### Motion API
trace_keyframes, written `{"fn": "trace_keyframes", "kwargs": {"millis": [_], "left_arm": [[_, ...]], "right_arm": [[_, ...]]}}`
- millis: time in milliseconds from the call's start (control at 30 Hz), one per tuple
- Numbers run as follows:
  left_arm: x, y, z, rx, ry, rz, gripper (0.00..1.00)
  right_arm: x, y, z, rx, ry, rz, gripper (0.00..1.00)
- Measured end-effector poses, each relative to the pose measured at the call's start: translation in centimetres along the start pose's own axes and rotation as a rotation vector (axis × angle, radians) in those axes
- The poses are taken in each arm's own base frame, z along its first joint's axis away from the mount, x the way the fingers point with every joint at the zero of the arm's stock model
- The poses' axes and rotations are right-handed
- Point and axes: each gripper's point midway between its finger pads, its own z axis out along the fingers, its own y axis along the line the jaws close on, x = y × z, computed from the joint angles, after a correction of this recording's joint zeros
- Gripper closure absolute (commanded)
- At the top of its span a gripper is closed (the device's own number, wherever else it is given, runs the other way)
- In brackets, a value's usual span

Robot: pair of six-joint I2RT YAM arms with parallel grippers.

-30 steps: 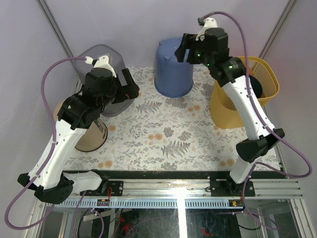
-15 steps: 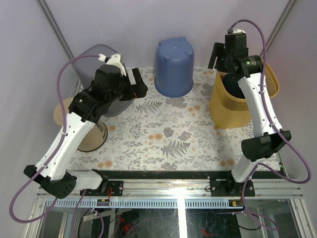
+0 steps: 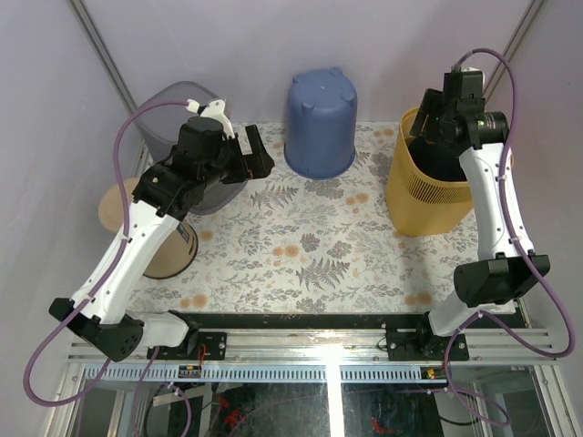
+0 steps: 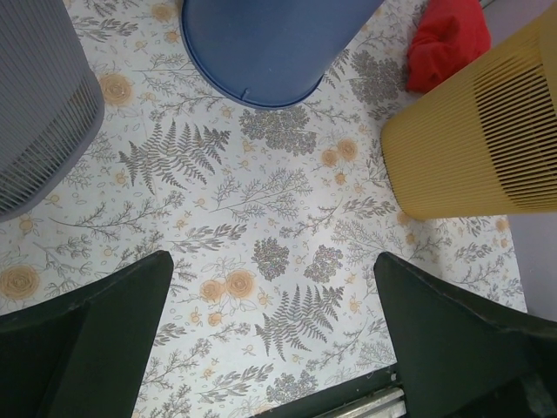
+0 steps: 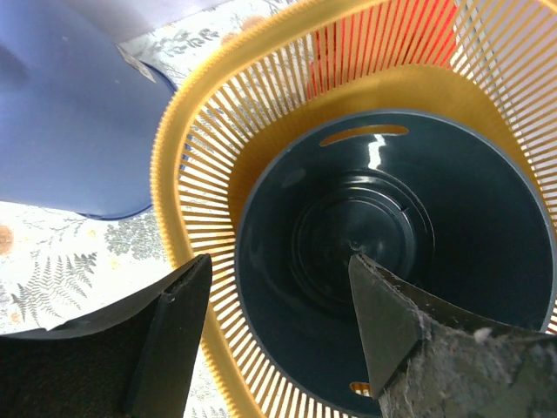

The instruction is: Turn the large container upside down

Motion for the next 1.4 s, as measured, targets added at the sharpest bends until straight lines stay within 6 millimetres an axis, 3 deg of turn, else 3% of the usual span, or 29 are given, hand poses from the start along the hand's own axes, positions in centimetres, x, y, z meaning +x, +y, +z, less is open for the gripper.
{"fn": "trace_keyframes", "kwargs": {"millis": [167, 567, 867, 967, 1067, 1167, 1400], "left_arm": [[-0.2, 0.0, 0.1, 0.009, 0.0, -0.005, 0.0], [-0.6, 0.7, 0.2, 0.002, -0.003, -0.017, 0.0], [-1.0, 1.5, 0.2, -0.014, -0.012, -0.03, 0.0], [-1.1, 1.8, 0.2, -0.016, -0.012, -0.035, 0.0], [-1.1, 2.0, 0.3, -0.018, -0.01, -0.039, 0.0], [-1.1, 2.1, 0.3, -0.019, -0.007, -0.042, 0.0], [-1.1, 2.1, 0.3, -0.006, -0.001, -0.047, 0.0]], "right_arm": [[1.5, -0.6, 1.7, 0.013, 0.056, 0.002, 0.3], [4.8, 0.6, 8.1, -0.005, 0.194, -0.004, 0.34], [5.4, 0.8, 9.8, -0.004, 0.216, -0.002, 0.62], [5.5, 0.9, 10.0, -0.004, 0.218, 0.001, 0.66], [5.5, 0.9, 10.1, -0.003, 0.218, 0.001, 0.87], [5.5, 0.6, 10.1, 0.01, 0.216, 0.002, 0.98], [4.7, -0.3, 10.1, 0.053, 0.187, -0.019, 1.0]]}}
